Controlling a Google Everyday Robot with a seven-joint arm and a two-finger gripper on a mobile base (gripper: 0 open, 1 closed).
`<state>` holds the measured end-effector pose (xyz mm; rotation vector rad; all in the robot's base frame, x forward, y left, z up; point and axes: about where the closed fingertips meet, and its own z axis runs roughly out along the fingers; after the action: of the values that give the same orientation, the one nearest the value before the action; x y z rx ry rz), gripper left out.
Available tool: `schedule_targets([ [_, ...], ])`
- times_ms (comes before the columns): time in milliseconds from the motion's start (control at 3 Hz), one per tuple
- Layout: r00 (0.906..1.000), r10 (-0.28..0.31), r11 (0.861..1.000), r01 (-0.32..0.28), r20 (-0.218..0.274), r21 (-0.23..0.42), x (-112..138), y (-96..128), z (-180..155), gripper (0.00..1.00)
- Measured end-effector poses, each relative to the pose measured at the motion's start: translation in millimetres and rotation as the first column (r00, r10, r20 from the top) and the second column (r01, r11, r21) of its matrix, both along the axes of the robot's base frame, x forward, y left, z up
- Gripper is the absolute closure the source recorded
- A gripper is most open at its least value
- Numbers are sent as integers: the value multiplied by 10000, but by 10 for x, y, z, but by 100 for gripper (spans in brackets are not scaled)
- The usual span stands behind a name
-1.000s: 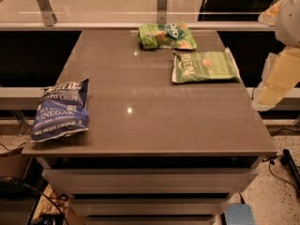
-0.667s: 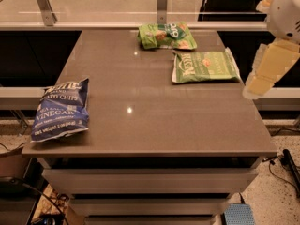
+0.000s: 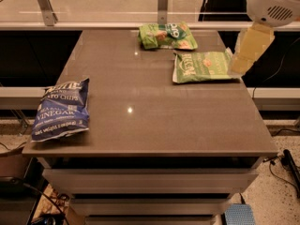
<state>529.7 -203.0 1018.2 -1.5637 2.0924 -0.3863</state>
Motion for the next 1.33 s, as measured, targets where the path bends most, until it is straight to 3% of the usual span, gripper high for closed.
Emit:
schedule_targets([
  [667, 9990, 437, 9990, -437, 24, 11, 642, 65, -25, 0],
  [1000, 9947, 1023, 9940, -1025, 85, 388, 1283, 171, -96, 0],
  [1333, 9947, 1024, 9940, -1026, 84, 388, 1283, 172, -96, 0],
])
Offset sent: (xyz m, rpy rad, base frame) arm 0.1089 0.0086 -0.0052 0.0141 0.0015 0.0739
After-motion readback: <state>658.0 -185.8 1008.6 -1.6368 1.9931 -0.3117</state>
